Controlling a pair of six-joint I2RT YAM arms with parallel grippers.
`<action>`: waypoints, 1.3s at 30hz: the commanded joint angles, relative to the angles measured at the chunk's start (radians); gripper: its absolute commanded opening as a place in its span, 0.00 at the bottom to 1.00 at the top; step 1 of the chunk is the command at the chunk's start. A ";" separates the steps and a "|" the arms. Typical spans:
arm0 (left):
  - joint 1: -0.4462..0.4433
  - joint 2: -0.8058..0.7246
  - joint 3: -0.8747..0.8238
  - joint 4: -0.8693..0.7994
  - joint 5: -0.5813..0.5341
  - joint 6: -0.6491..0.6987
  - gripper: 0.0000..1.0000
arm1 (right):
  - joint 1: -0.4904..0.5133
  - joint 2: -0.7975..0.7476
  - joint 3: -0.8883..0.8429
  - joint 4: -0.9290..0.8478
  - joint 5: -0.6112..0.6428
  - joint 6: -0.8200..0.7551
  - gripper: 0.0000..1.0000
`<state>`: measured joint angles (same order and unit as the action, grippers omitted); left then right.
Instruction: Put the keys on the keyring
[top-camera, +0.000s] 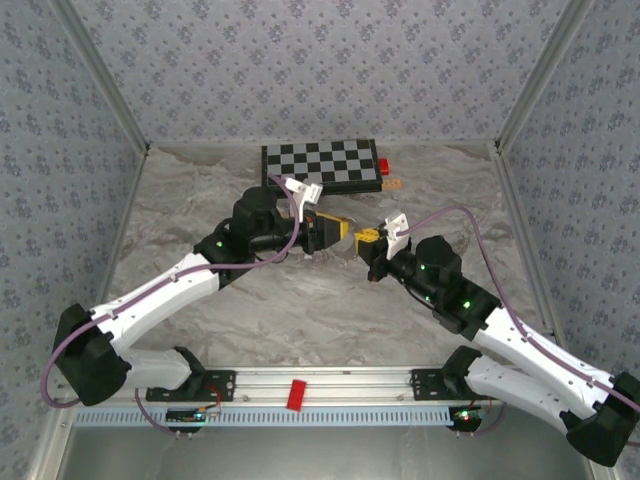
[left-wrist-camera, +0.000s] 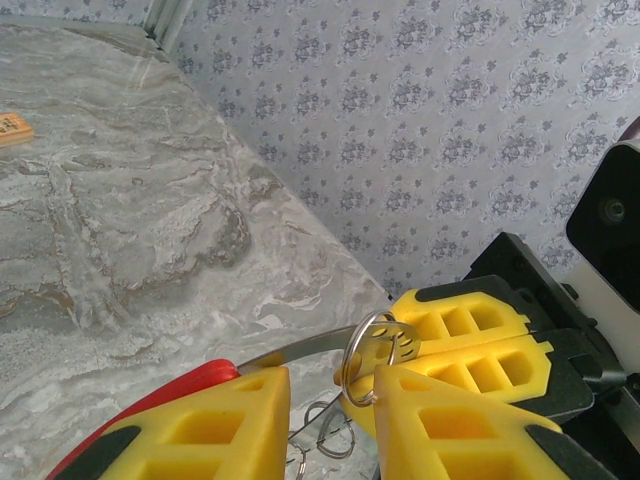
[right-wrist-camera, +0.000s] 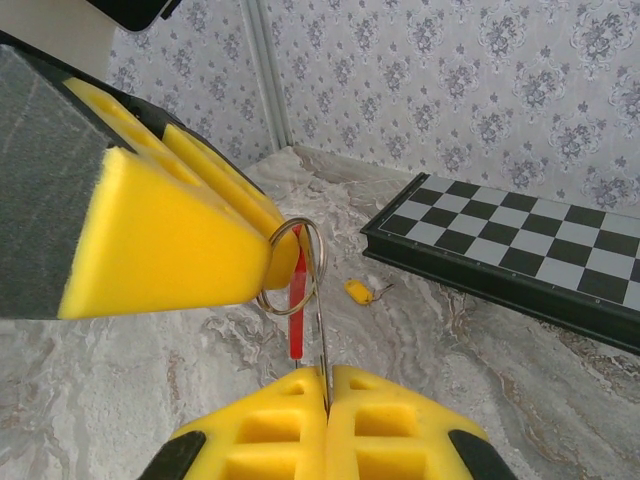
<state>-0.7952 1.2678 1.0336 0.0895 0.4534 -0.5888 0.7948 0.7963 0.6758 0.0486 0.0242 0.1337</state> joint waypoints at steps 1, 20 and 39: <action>-0.010 0.009 0.054 0.030 0.014 0.006 0.29 | 0.008 -0.011 -0.001 0.015 0.011 -0.003 0.00; -0.015 0.014 0.079 0.024 0.026 0.024 0.11 | 0.009 -0.004 -0.010 0.016 0.007 0.000 0.00; -0.022 0.023 0.150 -0.138 -0.013 0.217 0.00 | 0.008 -0.018 -0.021 -0.008 0.018 -0.002 0.06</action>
<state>-0.8104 1.2823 1.1267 -0.0097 0.4522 -0.4515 0.7994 0.7982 0.6670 0.0483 0.0307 0.1333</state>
